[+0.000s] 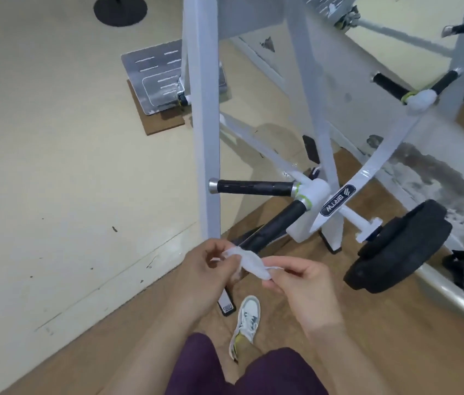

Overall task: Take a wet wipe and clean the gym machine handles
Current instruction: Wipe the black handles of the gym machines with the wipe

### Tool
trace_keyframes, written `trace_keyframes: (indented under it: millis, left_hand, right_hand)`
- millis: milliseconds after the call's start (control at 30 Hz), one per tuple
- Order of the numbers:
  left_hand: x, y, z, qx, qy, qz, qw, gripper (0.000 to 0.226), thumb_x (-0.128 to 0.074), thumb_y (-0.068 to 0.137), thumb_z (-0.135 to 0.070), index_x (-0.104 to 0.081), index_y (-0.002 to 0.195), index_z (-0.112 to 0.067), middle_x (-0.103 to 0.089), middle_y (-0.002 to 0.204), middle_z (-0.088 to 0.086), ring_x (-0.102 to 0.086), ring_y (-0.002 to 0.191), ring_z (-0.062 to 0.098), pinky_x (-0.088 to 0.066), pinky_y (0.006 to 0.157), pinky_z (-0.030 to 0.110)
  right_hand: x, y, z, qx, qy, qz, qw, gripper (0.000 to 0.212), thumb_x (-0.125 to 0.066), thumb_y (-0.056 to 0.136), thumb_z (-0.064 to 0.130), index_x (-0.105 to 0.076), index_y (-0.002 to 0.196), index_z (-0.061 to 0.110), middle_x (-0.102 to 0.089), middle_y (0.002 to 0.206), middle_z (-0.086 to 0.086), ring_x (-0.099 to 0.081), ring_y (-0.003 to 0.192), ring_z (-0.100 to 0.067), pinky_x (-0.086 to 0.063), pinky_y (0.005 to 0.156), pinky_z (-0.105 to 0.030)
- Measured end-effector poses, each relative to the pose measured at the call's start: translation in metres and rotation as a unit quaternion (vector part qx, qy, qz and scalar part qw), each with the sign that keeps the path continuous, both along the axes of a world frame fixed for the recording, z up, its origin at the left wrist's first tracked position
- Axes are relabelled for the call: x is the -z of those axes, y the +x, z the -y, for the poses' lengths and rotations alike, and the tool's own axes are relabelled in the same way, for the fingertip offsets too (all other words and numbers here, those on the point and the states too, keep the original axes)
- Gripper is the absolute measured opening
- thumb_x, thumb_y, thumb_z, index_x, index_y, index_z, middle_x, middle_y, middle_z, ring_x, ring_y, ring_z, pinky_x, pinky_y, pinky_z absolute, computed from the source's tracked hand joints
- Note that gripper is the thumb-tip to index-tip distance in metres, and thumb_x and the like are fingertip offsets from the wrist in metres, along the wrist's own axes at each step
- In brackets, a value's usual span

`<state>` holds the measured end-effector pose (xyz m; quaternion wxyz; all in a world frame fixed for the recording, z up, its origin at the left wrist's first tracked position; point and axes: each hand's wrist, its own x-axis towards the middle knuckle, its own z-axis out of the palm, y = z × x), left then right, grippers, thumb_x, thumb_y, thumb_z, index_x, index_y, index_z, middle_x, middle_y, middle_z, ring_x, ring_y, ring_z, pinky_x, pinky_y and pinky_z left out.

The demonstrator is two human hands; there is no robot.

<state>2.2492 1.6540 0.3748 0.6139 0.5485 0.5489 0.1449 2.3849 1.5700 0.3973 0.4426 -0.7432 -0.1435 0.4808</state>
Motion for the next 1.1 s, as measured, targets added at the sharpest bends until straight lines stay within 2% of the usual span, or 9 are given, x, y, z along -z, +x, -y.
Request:
trace_keyframes:
  millis: [67, 133, 200, 300, 433, 633, 867, 1033, 1100]
  left_hand:
    - [0.014, 0.009, -0.008, -0.024, 0.005, -0.023, 0.999, 0.006, -0.067, 0.080, -0.028, -0.070, 0.077, -0.032, -0.070, 0.075, -0.010, -0.066, 0.075, 0.015, -0.057, 0.071, 0.036]
    - [0.027, 0.018, -0.015, -0.007, 0.036, -0.076, 0.996, 0.009, -0.067, 0.081, -0.029, -0.070, 0.072, -0.029, -0.070, 0.073, -0.011, -0.059, 0.064, 0.003, -0.045, 0.059, 0.018]
    - [0.037, 0.026, -0.018, 0.017, 0.060, -0.123, 0.990, 0.011, -0.069, 0.081, -0.031, -0.070, 0.070, -0.028, -0.065, 0.068, -0.012, -0.054, 0.059, 0.000, -0.036, 0.051, 0.011]
    - [0.050, 0.031, -0.021, 0.024, 0.062, -0.121, 0.990, 0.010, -0.070, 0.081, -0.030, -0.070, 0.071, -0.029, -0.062, 0.062, -0.011, -0.052, 0.057, -0.001, -0.040, 0.054, 0.016]
    - [0.063, 0.026, -0.029, 0.037, 0.069, -0.076, 0.994, 0.022, -0.066, 0.080, -0.013, -0.070, 0.072, -0.033, -0.062, 0.062, -0.016, -0.053, 0.057, -0.002, -0.041, 0.055, 0.012]
    - [0.072, 0.009, -0.037, 0.154, 0.073, -0.001, 0.985, 0.023, -0.060, 0.092, -0.018, -0.071, 0.088, -0.039, -0.061, 0.091, -0.016, -0.057, 0.083, 0.001, -0.040, 0.069, 0.009]
    - [0.077, 0.005, -0.035, 0.092, 0.091, 0.034, 0.991, 0.008, -0.065, 0.076, -0.041, -0.073, 0.075, -0.038, -0.063, 0.086, -0.014, -0.058, 0.077, 0.007, -0.044, 0.064, 0.013]
    - [0.078, 0.003, -0.031, 0.097, 0.049, 0.083, 0.991, 0.006, -0.068, 0.085, -0.031, -0.072, 0.088, -0.035, -0.068, 0.090, -0.014, -0.064, 0.088, 0.008, -0.049, 0.073, 0.016]
    - [0.081, 0.004, -0.026, 0.084, 0.049, 0.067, 0.993, 0.024, -0.076, 0.078, -0.032, -0.068, 0.099, -0.041, -0.066, 0.092, -0.018, -0.062, 0.091, 0.004, -0.048, 0.079, 0.015]
  right_hand:
    - [0.021, 0.001, -0.004, -0.083, -0.007, 0.162, 0.983, 0.030, -0.063, 0.082, -0.006, -0.077, 0.079, 0.020, -0.074, 0.075, 0.011, -0.069, 0.073, -0.008, -0.050, 0.065, -0.011]
    - [0.042, 0.001, -0.009, -0.209, 0.027, 0.376, 0.902, 0.025, -0.066, 0.078, -0.003, -0.076, 0.079, 0.020, -0.069, 0.083, 0.016, -0.060, 0.081, -0.007, -0.046, 0.070, -0.011]
    - [0.059, -0.003, -0.011, -0.281, 0.056, 0.449, 0.846, 0.014, -0.065, 0.078, 0.008, -0.073, 0.081, 0.019, -0.063, 0.090, 0.014, -0.050, 0.084, -0.004, -0.042, 0.070, -0.012]
    - [0.068, -0.004, -0.016, -0.258, 0.086, 0.398, 0.876, 0.005, -0.064, 0.083, 0.016, -0.065, 0.087, 0.020, -0.054, 0.095, 0.014, -0.053, 0.069, -0.005, -0.048, 0.059, -0.018]
    - [0.083, -0.002, -0.027, -0.220, 0.055, 0.366, 0.903, 0.038, -0.066, 0.085, 0.016, -0.060, 0.118, 0.035, -0.050, 0.103, 0.020, -0.056, 0.077, -0.004, -0.048, 0.065, -0.019]
    - [0.097, -0.004, -0.043, -0.173, 0.113, 0.471, 0.858, 0.021, -0.057, 0.086, 0.009, -0.076, 0.095, 0.009, -0.064, 0.086, -0.003, -0.059, 0.072, -0.017, -0.047, 0.062, -0.025]
    - [0.085, -0.007, -0.033, -0.271, 0.066, 0.461, 0.842, 0.026, -0.058, 0.088, 0.027, -0.071, 0.108, 0.017, -0.063, 0.107, 0.007, -0.056, 0.088, -0.011, -0.043, 0.077, -0.018]
    - [0.088, 0.017, -0.048, -0.279, 0.121, 0.449, 0.841, 0.007, -0.071, 0.082, 0.014, -0.076, 0.086, 0.013, -0.070, 0.085, 0.004, -0.063, 0.076, -0.016, -0.051, 0.066, -0.030]
    - [0.091, 0.032, -0.052, -0.255, 0.114, 0.472, 0.836, 0.006, -0.068, 0.084, 0.008, -0.074, 0.084, 0.009, -0.068, 0.084, 0.001, -0.063, 0.076, -0.014, -0.051, 0.067, -0.030]
